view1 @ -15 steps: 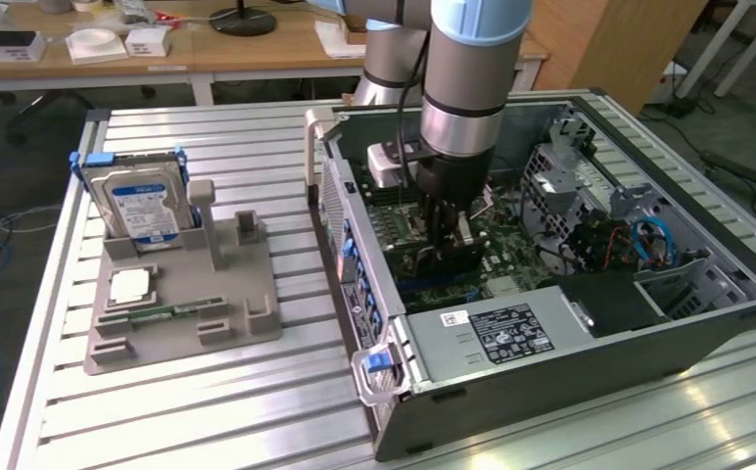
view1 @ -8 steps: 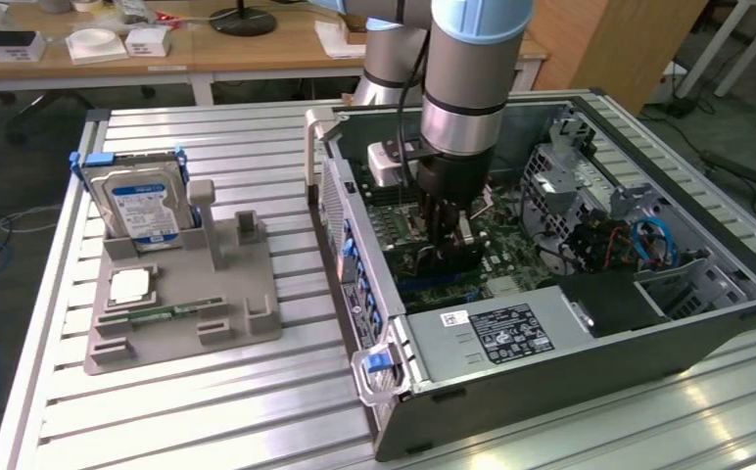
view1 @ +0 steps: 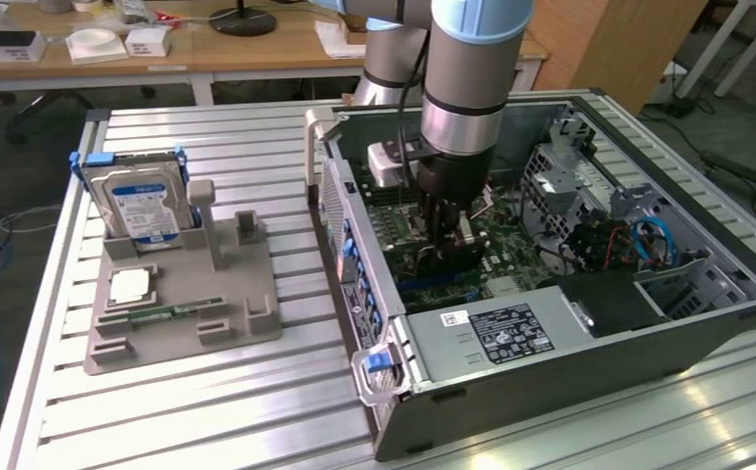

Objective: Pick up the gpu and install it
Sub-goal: 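Insert the gpu into the slot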

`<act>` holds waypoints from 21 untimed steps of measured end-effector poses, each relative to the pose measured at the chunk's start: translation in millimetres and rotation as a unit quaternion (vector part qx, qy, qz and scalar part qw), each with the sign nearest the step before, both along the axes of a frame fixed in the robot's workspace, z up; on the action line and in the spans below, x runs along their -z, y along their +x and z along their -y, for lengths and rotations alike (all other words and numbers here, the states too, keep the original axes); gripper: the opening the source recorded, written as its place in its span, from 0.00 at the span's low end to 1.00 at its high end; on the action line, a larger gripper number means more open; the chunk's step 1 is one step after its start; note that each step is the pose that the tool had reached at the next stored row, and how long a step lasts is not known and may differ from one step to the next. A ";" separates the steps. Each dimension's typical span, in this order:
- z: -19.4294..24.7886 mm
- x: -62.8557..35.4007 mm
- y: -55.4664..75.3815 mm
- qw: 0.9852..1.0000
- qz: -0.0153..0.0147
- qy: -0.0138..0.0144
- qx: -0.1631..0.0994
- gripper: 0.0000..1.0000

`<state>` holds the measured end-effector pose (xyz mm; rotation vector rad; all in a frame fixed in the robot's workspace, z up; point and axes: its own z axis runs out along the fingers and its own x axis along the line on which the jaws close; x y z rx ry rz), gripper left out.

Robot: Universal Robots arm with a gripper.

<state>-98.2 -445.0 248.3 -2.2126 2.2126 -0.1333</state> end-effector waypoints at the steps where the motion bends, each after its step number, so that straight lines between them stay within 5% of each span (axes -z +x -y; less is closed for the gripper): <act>1: 0.0 0.0 0.0 1.000 0.000 0.000 -0.002 0.26; 21: 0.0 0.8 0.0 1.000 0.000 0.000 0.001 0.26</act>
